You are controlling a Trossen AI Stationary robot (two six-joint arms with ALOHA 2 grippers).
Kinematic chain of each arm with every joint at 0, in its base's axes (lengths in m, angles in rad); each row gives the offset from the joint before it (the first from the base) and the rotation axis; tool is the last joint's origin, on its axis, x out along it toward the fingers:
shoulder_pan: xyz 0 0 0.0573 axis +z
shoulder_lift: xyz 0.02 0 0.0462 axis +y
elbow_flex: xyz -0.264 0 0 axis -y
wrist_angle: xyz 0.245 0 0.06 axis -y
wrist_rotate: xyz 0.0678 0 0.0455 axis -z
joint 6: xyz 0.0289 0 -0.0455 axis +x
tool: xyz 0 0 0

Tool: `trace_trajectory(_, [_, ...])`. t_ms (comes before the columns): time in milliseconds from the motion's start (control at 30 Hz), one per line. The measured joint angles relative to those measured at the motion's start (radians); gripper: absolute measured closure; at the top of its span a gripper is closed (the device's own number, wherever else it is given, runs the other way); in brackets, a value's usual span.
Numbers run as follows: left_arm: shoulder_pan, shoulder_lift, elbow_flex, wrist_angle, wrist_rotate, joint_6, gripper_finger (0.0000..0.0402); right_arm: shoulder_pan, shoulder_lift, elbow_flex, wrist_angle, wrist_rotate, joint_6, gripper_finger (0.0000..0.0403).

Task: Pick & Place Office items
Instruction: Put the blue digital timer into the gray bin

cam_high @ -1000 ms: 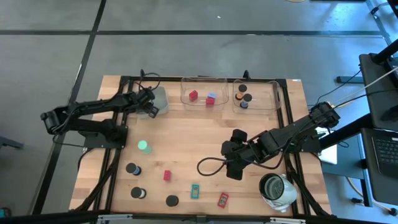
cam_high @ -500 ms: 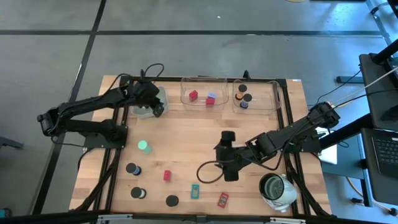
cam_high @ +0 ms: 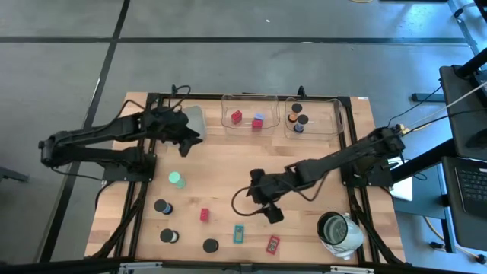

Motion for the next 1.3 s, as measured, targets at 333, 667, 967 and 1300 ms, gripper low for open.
trace_trajectory(333, [-0.095, -0.028, -0.001, 0.006, -0.07, -0.03, 0.0258, -0.027, 0.229, 0.006, 0.258, -0.286, -0.232, 0.0098])
trace_trajectory(667, [-0.152, -0.025, -0.001, 0.013, -0.117, -0.055, 0.0258, -0.027, 0.462, 0.221, 0.235, -0.458, -0.276, 0.013])
trace_trajectory(967, [-0.197, -0.025, -0.001, 0.013, -0.118, -0.072, 0.0258, -0.021, 0.56, 0.339, 0.107, -0.491, -0.284, 0.0132])
trace_trajectory(1300, [-0.231, -0.025, -0.001, 0.013, -0.141, -0.073, 0.0258, -0.004, 0.564, 0.34, 0.08, -0.352, -0.406, 0.0132])
